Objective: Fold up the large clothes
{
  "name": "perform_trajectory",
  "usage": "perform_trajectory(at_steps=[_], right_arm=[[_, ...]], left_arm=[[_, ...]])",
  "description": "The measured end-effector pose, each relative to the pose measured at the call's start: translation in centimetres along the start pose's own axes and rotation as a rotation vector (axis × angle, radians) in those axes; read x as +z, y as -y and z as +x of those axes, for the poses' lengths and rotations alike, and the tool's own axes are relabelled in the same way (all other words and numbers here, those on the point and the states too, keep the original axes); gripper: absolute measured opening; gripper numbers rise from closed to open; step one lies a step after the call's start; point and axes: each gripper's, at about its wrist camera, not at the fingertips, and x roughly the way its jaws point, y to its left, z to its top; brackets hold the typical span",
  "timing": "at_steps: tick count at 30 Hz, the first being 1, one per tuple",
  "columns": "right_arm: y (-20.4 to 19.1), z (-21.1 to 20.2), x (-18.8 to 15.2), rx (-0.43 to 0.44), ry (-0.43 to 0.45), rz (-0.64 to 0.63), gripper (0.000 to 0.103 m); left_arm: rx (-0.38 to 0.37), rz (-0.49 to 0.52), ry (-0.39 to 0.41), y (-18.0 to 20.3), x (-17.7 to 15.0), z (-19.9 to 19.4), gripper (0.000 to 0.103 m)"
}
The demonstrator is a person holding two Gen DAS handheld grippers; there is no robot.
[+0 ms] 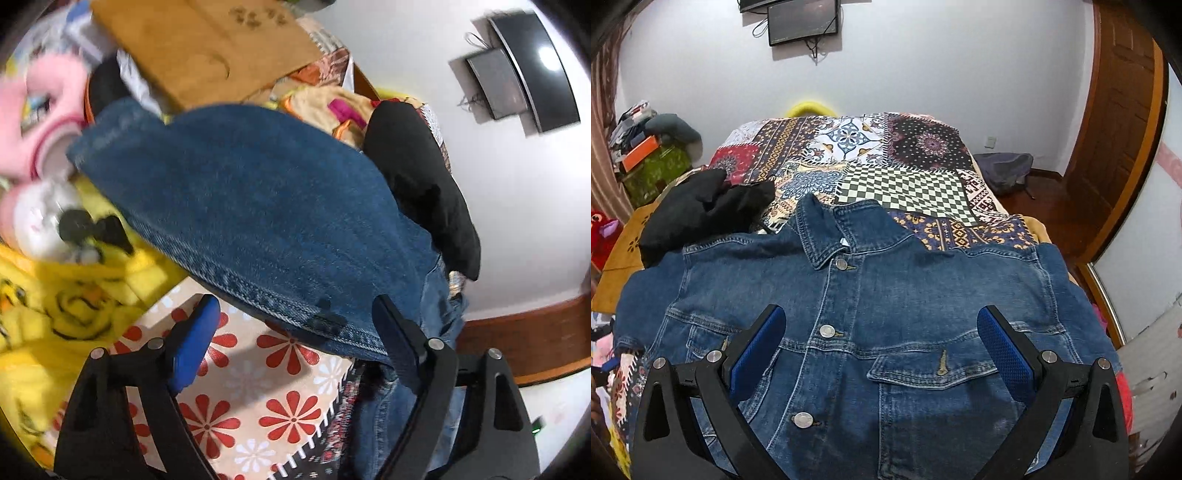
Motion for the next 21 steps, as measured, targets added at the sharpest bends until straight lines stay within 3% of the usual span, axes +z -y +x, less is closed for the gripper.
perform_trajectory(at_steps=[2, 4, 9, 11, 15, 19, 21], right_arm=[[-0.2, 0.0, 0.0, 0.002, -0.002, -0.006, 0.103], [-0.2, 0.0, 0.1, 0.005, 0.0, -0.008, 0.103], [0.4, -0.8, 0.3, 0.044, 0.019, 0.042, 0.103], [0.6, -1.2, 0.4, 0.057, 0.023, 0.056, 0.103], [1.0, -2.1, 0.6, 0.051, 0.041, 0.057, 0.103], [1.5, -3.0, 0.7, 0.054, 0.062, 0.051, 0.103], [1.7, -3.3, 0.8, 0.055, 0.071, 0.046, 0.103]], left_arm=[[-0.056, -0.04, 0.0, -0.4, 0.2, 0.4, 0.082], [-0.066, -0.052, 0.012, -0.5, 0.6, 0.6, 0.078], [0.07, 0.014, 0.079, 0.3, 2.1, 1.4, 0.05], [0.11, 0.035, 0.105, 0.6, 2.6, 1.5, 0.044], [0.232, 0.129, 0.182, 3.0, 2.6, 0.5, 0.018], [0.289, 0.3, 0.267, 7.5, 1.7, -1.5, 0.012], [0.271, 0.347, 0.295, 9.7, 1.7, -2.4, 0.01]])
